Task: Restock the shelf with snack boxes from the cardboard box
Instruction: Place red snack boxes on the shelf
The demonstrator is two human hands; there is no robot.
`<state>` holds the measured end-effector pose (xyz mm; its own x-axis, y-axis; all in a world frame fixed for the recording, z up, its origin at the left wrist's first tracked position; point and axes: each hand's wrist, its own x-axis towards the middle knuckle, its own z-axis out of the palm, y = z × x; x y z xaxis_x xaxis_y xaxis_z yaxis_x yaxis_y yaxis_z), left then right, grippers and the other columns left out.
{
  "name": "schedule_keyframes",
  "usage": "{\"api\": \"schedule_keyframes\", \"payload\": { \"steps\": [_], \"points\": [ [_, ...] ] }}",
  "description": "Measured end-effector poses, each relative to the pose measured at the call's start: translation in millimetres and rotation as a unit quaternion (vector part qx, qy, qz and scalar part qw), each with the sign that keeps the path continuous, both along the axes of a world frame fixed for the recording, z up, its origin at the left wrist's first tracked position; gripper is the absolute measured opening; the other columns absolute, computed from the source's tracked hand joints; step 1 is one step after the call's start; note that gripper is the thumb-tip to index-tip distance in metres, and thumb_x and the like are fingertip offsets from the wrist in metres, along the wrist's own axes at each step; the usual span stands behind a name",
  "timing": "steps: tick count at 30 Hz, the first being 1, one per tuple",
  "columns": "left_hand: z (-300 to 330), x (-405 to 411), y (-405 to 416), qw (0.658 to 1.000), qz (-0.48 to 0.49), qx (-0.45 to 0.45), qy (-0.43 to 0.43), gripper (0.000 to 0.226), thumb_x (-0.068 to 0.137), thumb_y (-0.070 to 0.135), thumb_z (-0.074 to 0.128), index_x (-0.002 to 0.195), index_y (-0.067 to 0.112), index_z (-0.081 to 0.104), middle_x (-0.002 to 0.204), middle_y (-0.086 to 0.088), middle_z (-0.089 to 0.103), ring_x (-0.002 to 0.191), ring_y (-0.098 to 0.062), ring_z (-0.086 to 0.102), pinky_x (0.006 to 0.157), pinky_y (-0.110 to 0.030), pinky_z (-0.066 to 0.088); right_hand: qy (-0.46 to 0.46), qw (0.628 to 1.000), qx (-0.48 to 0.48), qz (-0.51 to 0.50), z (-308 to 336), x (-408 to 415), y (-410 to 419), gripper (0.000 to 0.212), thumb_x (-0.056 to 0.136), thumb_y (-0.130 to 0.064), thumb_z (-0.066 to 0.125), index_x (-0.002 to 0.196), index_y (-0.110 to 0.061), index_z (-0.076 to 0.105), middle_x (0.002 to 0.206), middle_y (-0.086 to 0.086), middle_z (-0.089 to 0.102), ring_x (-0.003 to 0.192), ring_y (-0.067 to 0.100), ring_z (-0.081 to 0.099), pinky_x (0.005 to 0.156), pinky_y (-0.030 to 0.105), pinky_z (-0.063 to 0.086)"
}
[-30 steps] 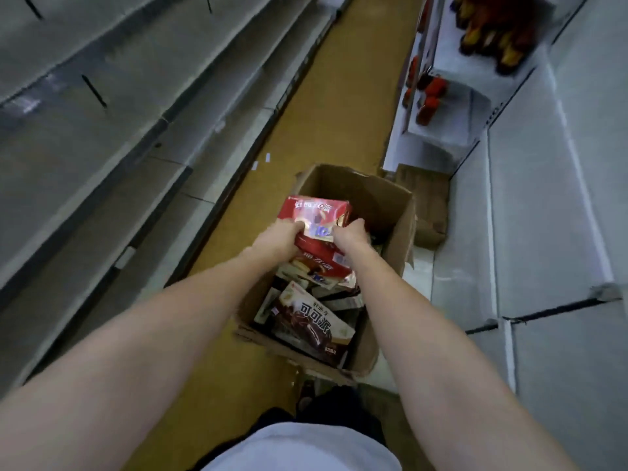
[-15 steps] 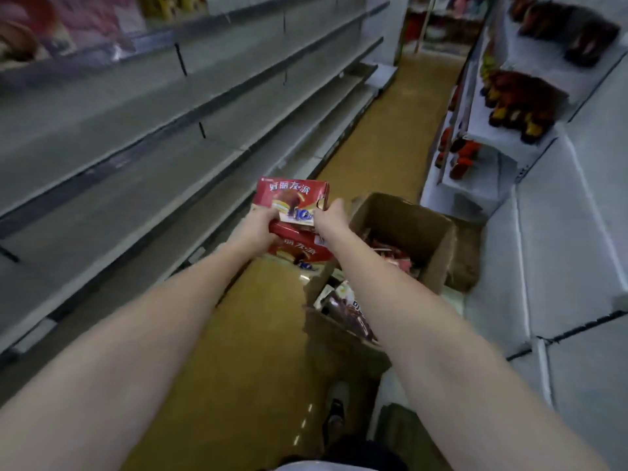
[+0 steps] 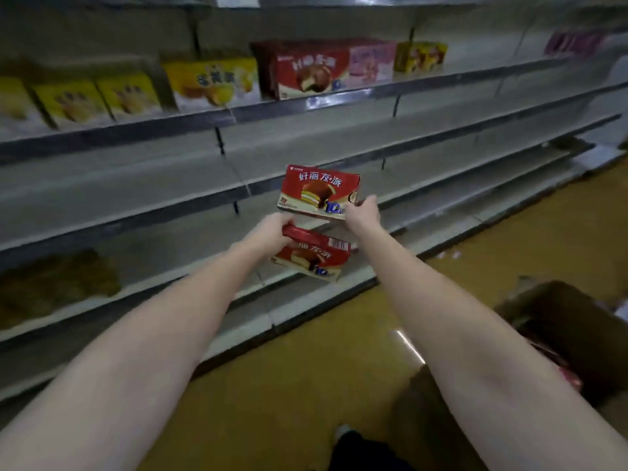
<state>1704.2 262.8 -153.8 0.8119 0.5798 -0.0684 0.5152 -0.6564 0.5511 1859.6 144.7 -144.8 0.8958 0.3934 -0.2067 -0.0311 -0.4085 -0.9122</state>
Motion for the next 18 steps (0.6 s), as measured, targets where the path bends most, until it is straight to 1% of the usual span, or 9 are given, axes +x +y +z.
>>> {"api": "schedule_keyframes", "payload": {
  "steps": [2, 5, 7, 8, 9, 12, 14, 16, 18],
  "points": [
    [5, -27, 22, 0.999, 0.036, -0.007, -0.006, 0.027, 0.085, 0.016, 0.074, 0.108, 0.013, 0.061, 0.106, -0.002, 0.061, 0.098, -0.019, 0.059, 0.081, -0.030, 0.043, 0.012, 0.998, 0.033, 0.042, 5, -13, 36, 0.056, 0.096, -0.029, 0.060, 0.141, -0.009, 0.033, 0.131, 0.010, 0.053, 0.119, 0.033, 0.059, 0.094, 0.046, 0.054],
    [15, -65, 53, 0.994, 0.104, -0.020, -0.016, 0.038, 0.083, 0.022, 0.077, 0.117, 0.015, 0.060, 0.114, -0.003, 0.060, 0.100, -0.020, 0.058, 0.082, -0.030, 0.045, 0.045, 0.992, 0.064, 0.102, 8, -32, 92, 0.053, 0.093, -0.022, 0.064, 0.137, -0.013, 0.036, 0.120, 0.006, 0.055, 0.103, 0.030, 0.065, 0.077, 0.048, 0.061],
    [23, -87, 71, 0.989, 0.141, -0.008, -0.035, 0.030, 0.081, 0.020, 0.078, 0.106, 0.016, 0.062, 0.108, -0.002, 0.062, 0.094, -0.017, 0.058, 0.077, -0.028, 0.044, 0.037, 0.986, 0.073, 0.142, -12, -27, 145, 0.046, 0.085, -0.028, 0.066, 0.125, -0.022, 0.043, 0.115, 0.005, 0.059, 0.101, 0.032, 0.067, 0.078, 0.053, 0.060],
    [26, -97, 79, 0.986, 0.164, 0.000, -0.038, 0.026, 0.081, 0.021, 0.078, 0.100, 0.017, 0.062, 0.104, -0.002, 0.063, 0.093, -0.017, 0.059, 0.077, -0.029, 0.046, 0.038, 0.983, 0.084, 0.159, -29, -22, 175, 0.041, 0.080, -0.032, 0.065, 0.115, -0.026, 0.044, 0.111, 0.006, 0.061, 0.100, 0.034, 0.068, 0.078, 0.054, 0.059],
    [30, -107, 86, 0.982, 0.187, 0.004, -0.038, 0.025, 0.081, 0.022, 0.079, 0.099, 0.018, 0.062, 0.104, -0.001, 0.064, 0.094, -0.018, 0.060, 0.081, -0.032, 0.049, 0.045, 0.980, 0.087, 0.173, -20, -37, 186, 0.042, 0.077, -0.031, 0.064, 0.113, -0.027, 0.043, 0.111, 0.007, 0.062, 0.100, 0.035, 0.068, 0.078, 0.055, 0.059],
    [42, -134, 105, 0.973, 0.227, 0.004, -0.035, 0.031, 0.083, 0.020, 0.078, 0.109, 0.020, 0.062, 0.108, -0.001, 0.063, 0.100, -0.021, 0.061, 0.086, -0.032, 0.049, 0.043, 0.970, 0.112, 0.213, 13, -80, 204, 0.045, 0.091, -0.015, 0.061, 0.130, -0.021, 0.038, 0.110, 0.002, 0.058, 0.097, 0.024, 0.064, 0.085, 0.046, 0.057],
    [50, -149, 117, 0.967, 0.253, 0.006, -0.023, 0.034, 0.084, 0.021, 0.077, 0.113, 0.021, 0.059, 0.108, 0.001, 0.060, 0.100, -0.020, 0.060, 0.085, -0.032, 0.049, 0.036, 0.959, 0.132, 0.248, 23, -97, 222, 0.045, 0.096, -0.017, 0.059, 0.136, -0.018, 0.038, 0.109, 0.003, 0.056, 0.103, 0.027, 0.063, 0.090, 0.049, 0.055],
    [58, -164, 129, 0.959, 0.283, 0.017, -0.006, 0.033, 0.084, 0.024, 0.077, 0.111, 0.019, 0.059, 0.111, -0.002, 0.060, 0.099, -0.020, 0.060, 0.086, -0.035, 0.052, 0.052, 0.949, 0.151, 0.271, 31, -111, 241, 0.027, 0.096, -0.016, 0.059, 0.119, -0.019, 0.045, 0.106, 0.005, 0.058, 0.098, 0.032, 0.066, 0.086, 0.052, 0.057],
    [68, -174, 141, 0.952, 0.304, 0.033, 0.005, 0.030, 0.084, 0.024, 0.078, 0.108, 0.017, 0.060, 0.110, -0.003, 0.061, 0.097, -0.019, 0.059, 0.082, -0.032, 0.049, 0.079, 0.941, 0.162, 0.286, 39, -122, 261, 0.021, 0.095, -0.012, 0.061, 0.107, -0.021, 0.046, 0.104, 0.006, 0.060, 0.093, 0.030, 0.068, 0.078, 0.050, 0.061]
  ]
}}
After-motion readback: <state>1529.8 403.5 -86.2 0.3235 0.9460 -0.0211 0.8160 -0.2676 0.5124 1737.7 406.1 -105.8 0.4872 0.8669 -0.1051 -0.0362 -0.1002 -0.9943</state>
